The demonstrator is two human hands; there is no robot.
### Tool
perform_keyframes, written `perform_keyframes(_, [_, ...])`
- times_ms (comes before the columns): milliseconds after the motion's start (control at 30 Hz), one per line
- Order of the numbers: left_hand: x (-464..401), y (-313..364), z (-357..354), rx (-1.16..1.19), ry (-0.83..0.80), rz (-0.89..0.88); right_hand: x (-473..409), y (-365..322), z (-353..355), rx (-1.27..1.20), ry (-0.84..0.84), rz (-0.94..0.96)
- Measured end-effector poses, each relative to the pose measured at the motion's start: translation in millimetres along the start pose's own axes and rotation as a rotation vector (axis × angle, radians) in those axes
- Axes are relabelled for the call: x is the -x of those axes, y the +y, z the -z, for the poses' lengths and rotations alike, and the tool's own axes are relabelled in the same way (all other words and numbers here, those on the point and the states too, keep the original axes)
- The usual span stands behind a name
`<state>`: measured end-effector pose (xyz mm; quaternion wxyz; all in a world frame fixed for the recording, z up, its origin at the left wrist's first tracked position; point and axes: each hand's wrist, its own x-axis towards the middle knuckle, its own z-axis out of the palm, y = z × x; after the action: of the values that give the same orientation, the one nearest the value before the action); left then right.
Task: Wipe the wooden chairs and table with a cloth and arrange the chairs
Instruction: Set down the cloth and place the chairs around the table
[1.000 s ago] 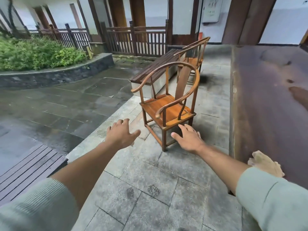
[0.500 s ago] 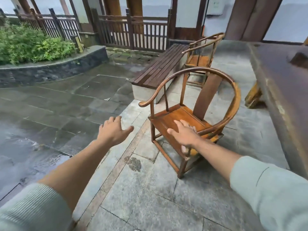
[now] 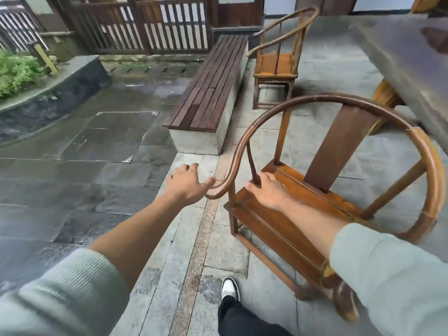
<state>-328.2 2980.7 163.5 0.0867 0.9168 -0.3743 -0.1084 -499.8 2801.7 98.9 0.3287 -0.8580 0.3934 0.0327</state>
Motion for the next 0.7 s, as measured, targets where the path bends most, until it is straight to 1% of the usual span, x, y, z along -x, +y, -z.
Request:
perform_keyframes(100, [-113, -7, 2, -0.037, -0.032, -0.033, -105, -30, 4, -0.047, -0.003, -0.012])
perform_keyframes(133, [-131, -6, 0, -0.042, -0.025, -0.053, -123, -37, 5, -0.052, -0.004, -0.002])
perform_keyframes(167, [-173, -1, -1, -0.059, -0.067, -0.106, -157, -43, 7, -0.096, 0.009, -0.031])
perform_keyframes(233, [-230, 7, -2, -0.072, -0.132, -0.172, -200, -51, 11, -0.138, 0.03, -0.103])
perform_keyframes(333, [-317, 18, 7, -0.073, -0.147, -0.283, -261, -64, 25, -0.206, 0.056, -0.206])
perform_keyframes(467, [-443, 25, 1, -0.078, -0.196, -0.452, -347, -71, 36, -0.303, 0.186, -0.361])
perform_keyframes(600, [-535, 36, -14, -0.048, -0.252, -0.589, -401, -70, 37, -0.374, 0.32, -0.531])
perform_keyframes(700, [-587, 52, -16, -0.094, -0.321, -0.805, -423, -76, 30, -0.425, 0.41, -0.682])
